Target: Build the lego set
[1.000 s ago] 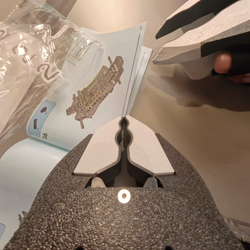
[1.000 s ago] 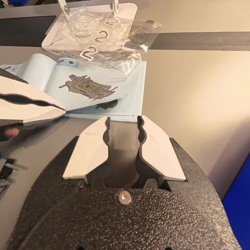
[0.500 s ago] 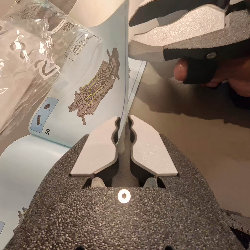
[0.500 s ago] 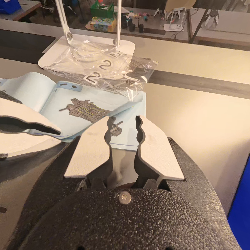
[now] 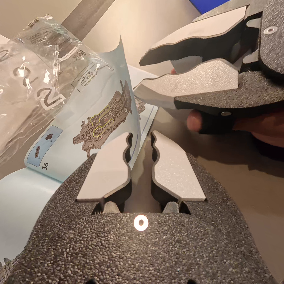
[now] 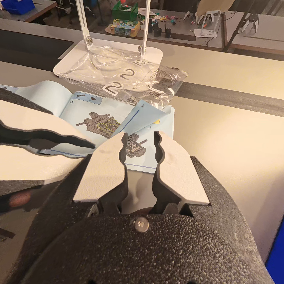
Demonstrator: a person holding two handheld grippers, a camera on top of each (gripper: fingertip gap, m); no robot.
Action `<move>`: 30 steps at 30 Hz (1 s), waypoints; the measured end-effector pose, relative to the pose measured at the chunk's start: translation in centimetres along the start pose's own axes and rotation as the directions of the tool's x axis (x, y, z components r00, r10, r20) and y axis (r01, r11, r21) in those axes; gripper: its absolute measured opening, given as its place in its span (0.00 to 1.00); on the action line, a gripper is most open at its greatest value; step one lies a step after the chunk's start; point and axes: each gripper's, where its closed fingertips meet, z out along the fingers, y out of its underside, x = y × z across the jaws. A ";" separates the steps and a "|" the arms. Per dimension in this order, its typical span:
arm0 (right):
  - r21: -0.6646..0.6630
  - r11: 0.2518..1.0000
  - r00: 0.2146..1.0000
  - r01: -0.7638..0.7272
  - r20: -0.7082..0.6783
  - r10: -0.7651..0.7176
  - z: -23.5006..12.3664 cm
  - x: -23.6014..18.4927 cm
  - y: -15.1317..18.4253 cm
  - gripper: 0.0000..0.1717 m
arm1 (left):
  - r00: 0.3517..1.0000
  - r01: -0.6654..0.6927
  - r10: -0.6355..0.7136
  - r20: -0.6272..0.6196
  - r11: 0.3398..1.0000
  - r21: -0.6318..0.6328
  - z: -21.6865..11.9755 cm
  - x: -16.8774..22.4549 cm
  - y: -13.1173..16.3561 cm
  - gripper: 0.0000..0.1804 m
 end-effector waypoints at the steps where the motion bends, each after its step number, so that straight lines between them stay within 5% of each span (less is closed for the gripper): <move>1: 0.002 1.000 1.000 -0.001 0.001 0.001 0.0 0.0 0.0 0.20 | 1.000 0.001 -0.001 0.011 1.000 0.003 0.1 0.0 -0.1 0.13; 20: 0.016 0.999 0.999 -0.034 0.037 0.034 -0.1 -0.2 -0.2 0.20 | 0.995 0.018 -0.020 0.095 1.000 0.019 0.8 -1.1 0.0 0.00; 30: 0.054 0.984 0.960 -0.169 0.235 0.152 -0.6 -1.8 -0.9 0.22 | 0.982 0.187 -0.180 -0.053 0.955 0.231 -3.6 -1.3 -1.9 0.00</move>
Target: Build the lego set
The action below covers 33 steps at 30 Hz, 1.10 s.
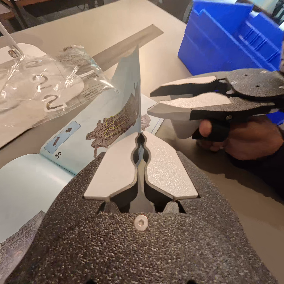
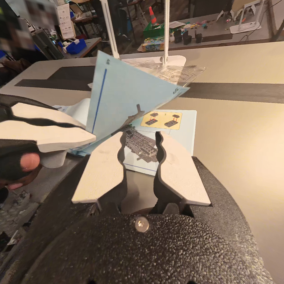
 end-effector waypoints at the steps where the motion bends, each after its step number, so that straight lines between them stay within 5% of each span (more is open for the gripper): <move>1: 0.004 1.000 1.000 -0.012 0.024 0.012 0.0 -0.3 0.0 0.23 | 1.000 0.020 -0.020 -0.019 0.999 0.027 -0.5 0.1 -0.3 0.00; 14: 0.006 0.999 0.970 -0.047 0.239 0.044 0.0 -5.1 0.1 0.27 | 0.959 0.240 -0.174 -0.224 0.919 0.313 -7.8 0.4 0.1 0.00; 20: 0.072 0.970 0.919 -0.234 0.341 0.196 -0.5 -7.4 -2.0 0.36 | 0.946 0.289 -0.200 -0.255 0.875 0.389 -9.1 0.0 -0.9 0.00; 26: 0.144 0.876 0.838 -0.460 0.398 0.375 -0.5 -9.7 -4.8 0.45 | 0.952 0.265 -0.174 -0.252 0.879 0.395 -9.1 0.2 -1.1 0.00; 33: 0.112 0.900 0.831 -0.422 0.445 0.334 -0.2 -12.2 -4.6 0.49 | 0.967 0.198 -0.125 -0.221 0.916 0.348 -8.3 0.6 -0.6 0.00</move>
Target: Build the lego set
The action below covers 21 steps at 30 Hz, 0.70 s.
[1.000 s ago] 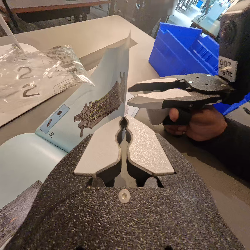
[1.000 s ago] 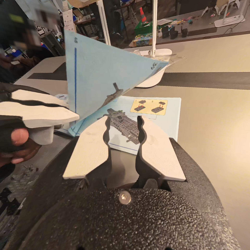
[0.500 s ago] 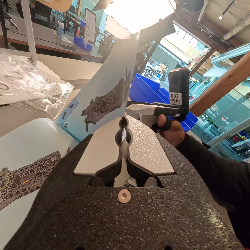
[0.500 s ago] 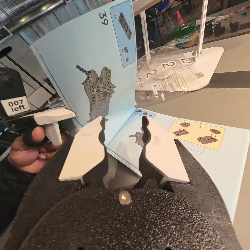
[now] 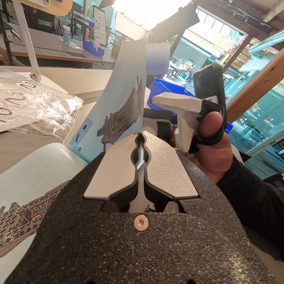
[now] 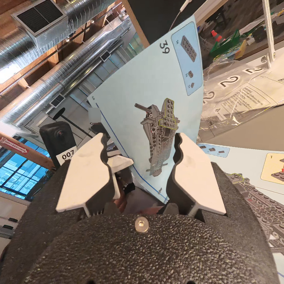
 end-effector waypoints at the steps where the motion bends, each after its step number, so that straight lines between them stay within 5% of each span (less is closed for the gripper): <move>1: 0.001 1.000 1.000 -0.004 -0.001 0.004 0.0 0.1 0.0 0.48 | 1.000 -0.009 0.009 0.001 1.000 -0.010 0.1 0.0 0.2 0.00; 14: 0.000 1.000 1.000 0.018 0.006 -0.018 -0.5 1.0 0.3 0.27 | 0.998 -0.013 0.010 -0.056 0.998 -0.053 0.1 0.4 0.4 0.07; 21: -0.064 0.997 0.992 0.031 0.123 -0.023 -0.1 -0.5 1.5 0.28 | 0.978 0.145 -0.111 -0.176 0.970 0.195 -3.2 -0.2 -4.2 0.09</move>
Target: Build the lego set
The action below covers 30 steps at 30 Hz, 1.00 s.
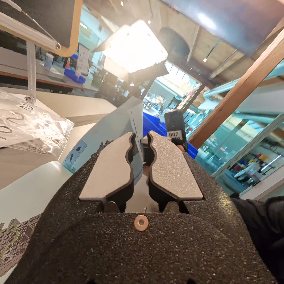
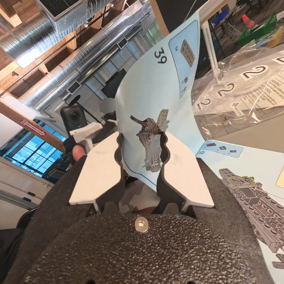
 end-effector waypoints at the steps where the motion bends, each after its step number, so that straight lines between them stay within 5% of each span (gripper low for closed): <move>1: -0.009 1.000 1.000 0.001 0.013 -0.001 0.1 -0.2 0.2 0.28 | 0.999 0.027 -0.027 -0.023 0.999 0.041 -0.5 0.0 -0.7 0.09; 5: -0.051 0.999 0.998 0.017 0.054 -0.014 0.5 -0.8 1.0 0.27 | 0.994 0.095 -0.087 -0.072 0.989 0.115 -1.4 -0.3 -2.0 0.08; 11: -0.083 0.996 0.997 0.034 0.069 -0.029 0.9 -1.1 1.7 0.27 | 0.997 0.045 -0.042 -0.061 0.998 0.041 -0.2 -0.4 -0.7 0.09; 17: -0.078 0.996 0.998 0.043 0.049 -0.040 0.7 -0.9 1.4 0.28 | 0.999 0.009 -0.006 -0.044 0.998 0.066 -0.4 -0.5 -0.9 0.00; 30: 0.008 0.939 0.914 0.343 -0.234 -0.332 -0.2 -0.8 -1.3 0.43 | 0.998 0.040 -0.037 -0.041 0.997 0.072 0.4 -0.5 -0.4 0.00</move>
